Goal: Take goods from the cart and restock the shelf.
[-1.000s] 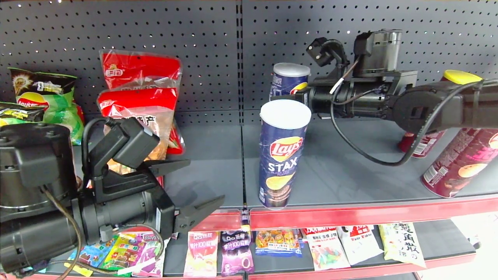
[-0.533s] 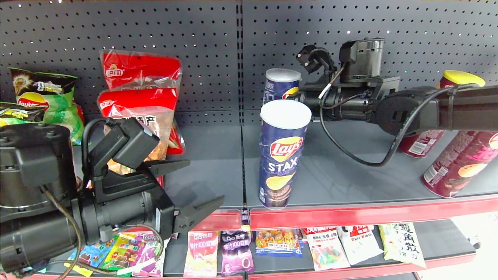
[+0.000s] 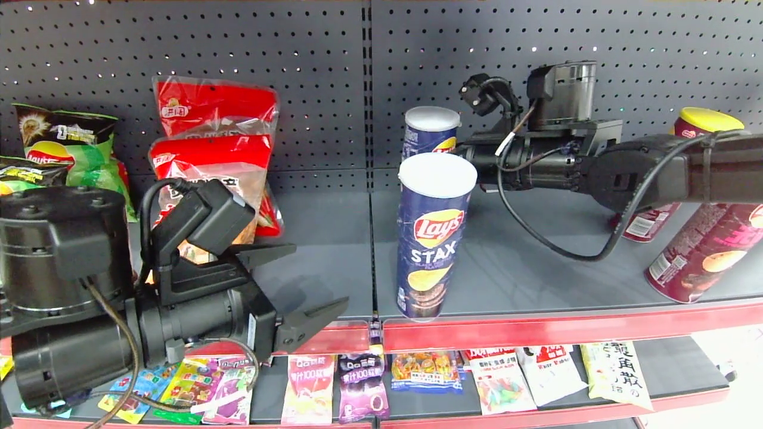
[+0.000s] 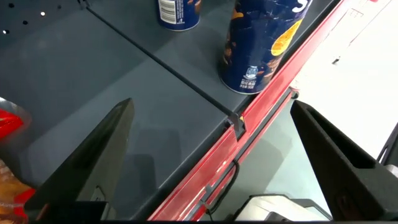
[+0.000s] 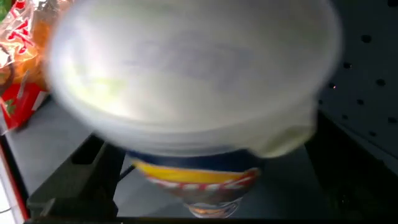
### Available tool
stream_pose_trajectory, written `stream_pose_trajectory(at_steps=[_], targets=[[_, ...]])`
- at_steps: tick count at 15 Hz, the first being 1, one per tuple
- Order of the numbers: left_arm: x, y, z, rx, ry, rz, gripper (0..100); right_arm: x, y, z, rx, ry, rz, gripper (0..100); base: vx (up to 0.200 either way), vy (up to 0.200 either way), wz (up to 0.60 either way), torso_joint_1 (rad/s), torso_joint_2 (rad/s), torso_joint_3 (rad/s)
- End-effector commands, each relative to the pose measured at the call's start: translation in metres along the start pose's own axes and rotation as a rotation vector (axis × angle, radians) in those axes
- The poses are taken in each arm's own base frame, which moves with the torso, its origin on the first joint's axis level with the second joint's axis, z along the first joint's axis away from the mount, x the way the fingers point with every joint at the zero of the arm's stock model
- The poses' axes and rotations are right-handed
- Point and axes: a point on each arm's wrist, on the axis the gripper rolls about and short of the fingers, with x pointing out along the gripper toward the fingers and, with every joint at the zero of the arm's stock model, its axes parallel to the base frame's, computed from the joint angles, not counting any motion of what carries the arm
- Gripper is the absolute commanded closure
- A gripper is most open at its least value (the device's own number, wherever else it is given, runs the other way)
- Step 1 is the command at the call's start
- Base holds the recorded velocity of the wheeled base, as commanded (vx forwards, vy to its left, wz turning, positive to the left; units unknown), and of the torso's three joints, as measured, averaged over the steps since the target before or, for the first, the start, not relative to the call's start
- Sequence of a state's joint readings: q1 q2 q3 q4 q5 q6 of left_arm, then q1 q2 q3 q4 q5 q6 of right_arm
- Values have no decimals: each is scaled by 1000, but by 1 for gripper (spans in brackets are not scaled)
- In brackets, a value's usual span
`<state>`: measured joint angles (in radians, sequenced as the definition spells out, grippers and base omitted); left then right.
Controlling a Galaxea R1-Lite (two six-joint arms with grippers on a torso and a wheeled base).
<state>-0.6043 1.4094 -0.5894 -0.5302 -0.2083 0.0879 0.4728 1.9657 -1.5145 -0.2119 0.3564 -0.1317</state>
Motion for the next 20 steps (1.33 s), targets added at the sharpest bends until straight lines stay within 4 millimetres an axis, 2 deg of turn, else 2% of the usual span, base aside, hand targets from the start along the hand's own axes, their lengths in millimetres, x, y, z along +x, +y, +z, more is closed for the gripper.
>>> stream_pose_trajectory(at_steps=[1,3,4,5,8,11,13,14,15,17,20], targets=[[6,1,0,-2,9,-1,0,-23,4,3,2,0,-10,0,0,0,0,0,0,0],[9,2,2,0,8,0,0,-42,8,0,13,12,-20,0,0,0,0,0,0,0],[9,2,2,0,8,0,0,-42,8,0,13,12,-20,0,0,0,0,0,0,0],[13,3,-1,0,23,7,0,-60,8,-3,25,22,-40,0,0,0,0,0,0,0],[28,7,1,2,35,22,0,-91,15,-13,40,49,-76,0,0,0,0,0,0,0],[42,10,5,4,41,53,0,-139,38,-36,56,97,-106,0,0,0,0,0,0,0],[48,11,3,4,53,49,0,-178,59,-56,57,109,-95,0,0,0,0,0,0,0],[49,11,2,5,58,47,0,-187,65,-62,57,113,-93,0,0,0,0,0,0,0],[56,11,-4,34,86,44,0,-214,79,-77,53,100,-70,0,0,0,0,0,0,0],[65,12,-11,43,116,39,0,-244,95,-84,35,33,-10,0,0,0,0,0,0,0],[78,13,-14,49,134,32,0,-263,101,-77,6,-39,-41,0,0,0,0,0,0,0]])
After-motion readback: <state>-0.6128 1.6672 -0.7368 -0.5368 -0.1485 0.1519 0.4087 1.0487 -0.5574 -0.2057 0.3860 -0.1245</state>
